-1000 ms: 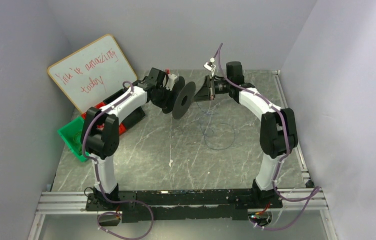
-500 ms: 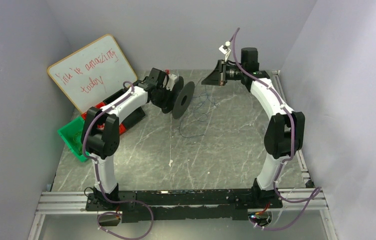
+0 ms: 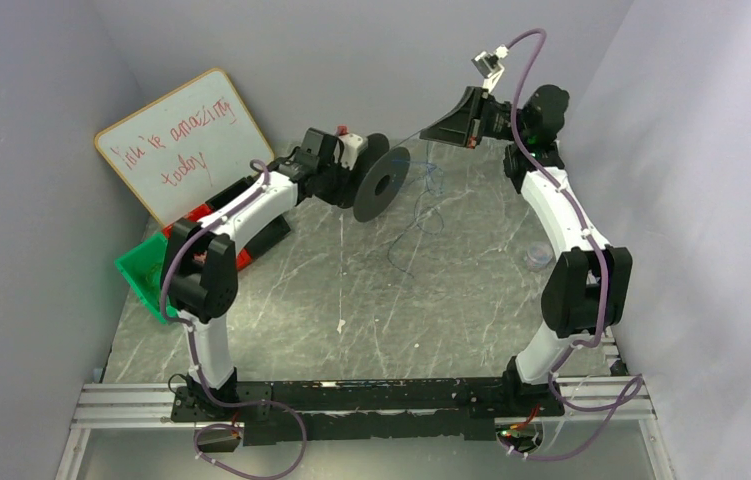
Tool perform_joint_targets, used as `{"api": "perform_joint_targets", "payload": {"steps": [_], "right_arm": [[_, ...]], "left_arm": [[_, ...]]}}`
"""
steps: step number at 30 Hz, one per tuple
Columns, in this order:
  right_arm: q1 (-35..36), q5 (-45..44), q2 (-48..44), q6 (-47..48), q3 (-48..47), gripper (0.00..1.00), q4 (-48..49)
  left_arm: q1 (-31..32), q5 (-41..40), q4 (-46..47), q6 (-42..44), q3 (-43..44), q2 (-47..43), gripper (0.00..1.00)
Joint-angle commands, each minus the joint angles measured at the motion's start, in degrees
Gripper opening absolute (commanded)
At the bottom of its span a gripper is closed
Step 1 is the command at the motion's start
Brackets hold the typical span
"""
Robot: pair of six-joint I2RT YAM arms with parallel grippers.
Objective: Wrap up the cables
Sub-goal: Wrap the cable around the cable reel.
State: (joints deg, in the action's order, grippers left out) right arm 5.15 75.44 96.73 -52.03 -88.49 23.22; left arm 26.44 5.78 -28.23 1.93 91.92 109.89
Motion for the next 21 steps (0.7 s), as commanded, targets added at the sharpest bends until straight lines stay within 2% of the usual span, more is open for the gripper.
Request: {"api": "perform_joint_targets", "payload": {"steps": [1, 7, 11, 21], "right_arm": [[-1.07, 7.35, -3.88, -34.67, -0.44, 0.05, 44.70], [-0.57, 6.69, -5.58, -36.88, 1.22, 0.07, 47.20], [1.43, 7.15, -6.16, -36.76, 4.21, 0.09, 48.99], [6.01, 9.87, -6.80, -40.06, 7.87, 0.09, 57.60]], "left_arm": [[-2.00, -5.69, -2.14, -1.58, 0.73, -0.40, 0.02], [-2.08, -10.04, -2.98, -1.58, 1.97, 1.03, 0.02], [-2.78, -11.29, -4.54, -4.63, 3.67, 2.18, 0.02], [-9.58, -11.71, -6.79, -6.72, 6.64, 2.42, 0.02]]}}
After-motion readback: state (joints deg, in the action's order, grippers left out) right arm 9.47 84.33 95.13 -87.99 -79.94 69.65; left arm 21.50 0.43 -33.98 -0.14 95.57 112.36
